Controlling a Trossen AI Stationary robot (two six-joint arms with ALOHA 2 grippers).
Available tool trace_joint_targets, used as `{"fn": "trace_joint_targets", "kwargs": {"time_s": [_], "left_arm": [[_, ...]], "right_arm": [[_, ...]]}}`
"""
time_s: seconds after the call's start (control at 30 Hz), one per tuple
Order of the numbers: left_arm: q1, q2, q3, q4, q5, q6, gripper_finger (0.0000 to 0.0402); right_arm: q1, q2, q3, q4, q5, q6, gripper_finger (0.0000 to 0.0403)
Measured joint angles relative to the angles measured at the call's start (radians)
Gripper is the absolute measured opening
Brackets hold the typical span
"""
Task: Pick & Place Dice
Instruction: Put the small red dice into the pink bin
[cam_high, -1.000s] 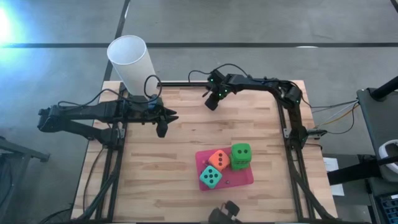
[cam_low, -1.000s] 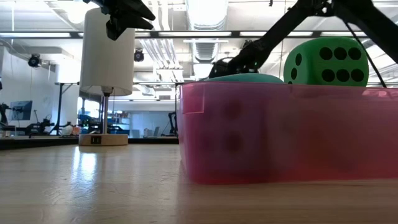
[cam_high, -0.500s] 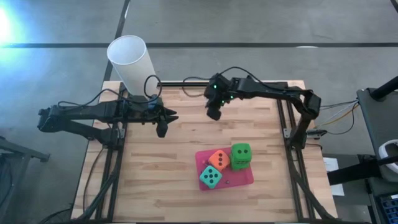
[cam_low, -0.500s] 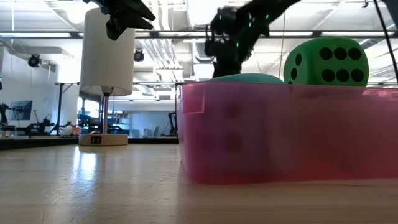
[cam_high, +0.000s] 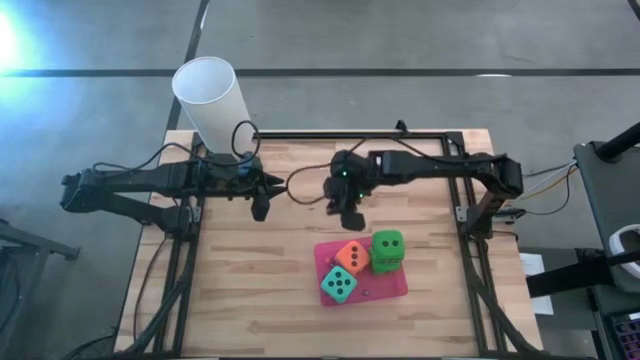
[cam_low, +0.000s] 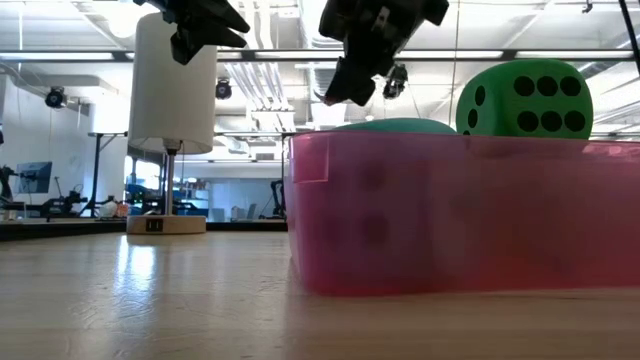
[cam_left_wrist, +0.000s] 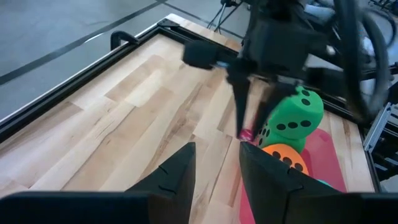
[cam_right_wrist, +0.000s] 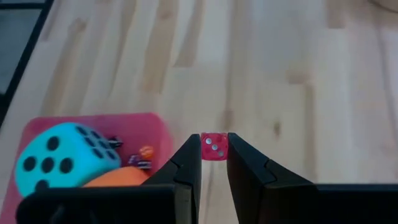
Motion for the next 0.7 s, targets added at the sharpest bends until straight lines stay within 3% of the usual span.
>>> {"fn": "trace_joint_targets", "kwargs": {"time_s": [0.13, 0.43, 0.7], "left_arm": [[0.000, -0.002, 0.000, 0.000, 0.010, 0.000, 0.0127], [0.000, -0.016, 0.000, -0.002, 0.046, 0.000, 0.0128], [-0.001, -0.018, 0.000, -0.002, 0.046, 0.016, 0.0129]], "right_arm": [[0.027, 0.002, -0.017, -0.003, -0.019, -0.006, 0.0050], [0.046, 0.002, -0.103, 0.010, -0.169, -0.106, 0.0050], [0.065, 0.002, -0.178, 0.130, -0.184, -0.132, 0.0050]]}}
